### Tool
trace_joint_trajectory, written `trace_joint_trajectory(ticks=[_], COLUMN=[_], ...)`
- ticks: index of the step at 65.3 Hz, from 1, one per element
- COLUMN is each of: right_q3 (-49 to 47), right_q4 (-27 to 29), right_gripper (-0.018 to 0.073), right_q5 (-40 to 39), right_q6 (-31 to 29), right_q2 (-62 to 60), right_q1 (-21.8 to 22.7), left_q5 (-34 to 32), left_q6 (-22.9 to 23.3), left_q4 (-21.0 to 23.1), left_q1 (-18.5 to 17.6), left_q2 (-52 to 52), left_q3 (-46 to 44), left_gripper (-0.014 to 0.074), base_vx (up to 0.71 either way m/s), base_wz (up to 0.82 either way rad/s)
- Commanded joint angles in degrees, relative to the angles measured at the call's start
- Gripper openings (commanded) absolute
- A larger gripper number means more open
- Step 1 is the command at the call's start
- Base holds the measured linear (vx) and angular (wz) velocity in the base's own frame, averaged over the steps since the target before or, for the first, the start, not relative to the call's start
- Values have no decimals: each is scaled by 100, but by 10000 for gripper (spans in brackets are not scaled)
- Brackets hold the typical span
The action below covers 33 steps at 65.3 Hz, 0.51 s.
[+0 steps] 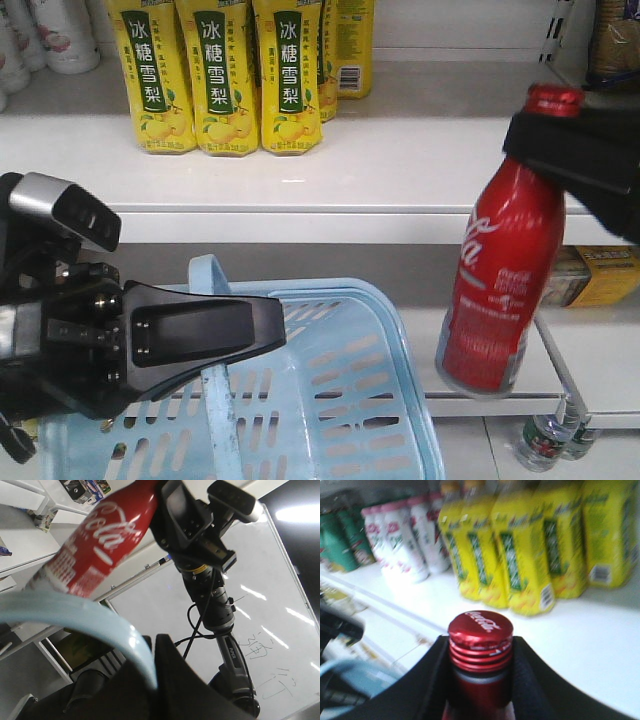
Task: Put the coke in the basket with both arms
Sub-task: 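Carry the grasped red Coca-Cola bottle with the right gripper toward the basket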
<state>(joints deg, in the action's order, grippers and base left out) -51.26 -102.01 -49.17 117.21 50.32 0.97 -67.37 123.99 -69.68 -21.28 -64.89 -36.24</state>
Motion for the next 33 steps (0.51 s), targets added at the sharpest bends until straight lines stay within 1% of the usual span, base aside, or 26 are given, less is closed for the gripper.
trace_joint_trajectory(ticks=[1, 11, 17, 22, 26, 29, 33], right_q3=[74, 294, 342, 342, 342, 342, 342], right_q4=[272, 543, 608, 654, 635, 536, 317], right_gripper=[-4, -4, -3, -3, -3, -3, -3], right_q5=[-269, -846, -865, -871, -747, -451, 185], right_q6=[21, -22, -22, -22, -79, -140, -181], right_q2=[-52, 26, 32, 81, 154, 205, 234], right_q1=[2, 2, -128, -462, -907, -1218, -1590], left_q5=[-945, -945, -945, -945, -945, -945, -945], left_q6=[-8, -8, -8, -8, -8, -8, -8], left_q4=[505, 505, 505, 505, 505, 505, 505], left_q1=[-31, -31, -31, -31, -31, -31, -31], left_q2=[136, 136, 136, 136, 136, 136, 136], left_q3=[-185, -185, -185, -185, -185, -185, -185], left_gripper=[-6, -6, -6, -6, -6, -6, -6], base_vx=[0, 0, 0, 0, 0, 0, 0], base_wz=[0, 0, 0, 0, 0, 0, 0])
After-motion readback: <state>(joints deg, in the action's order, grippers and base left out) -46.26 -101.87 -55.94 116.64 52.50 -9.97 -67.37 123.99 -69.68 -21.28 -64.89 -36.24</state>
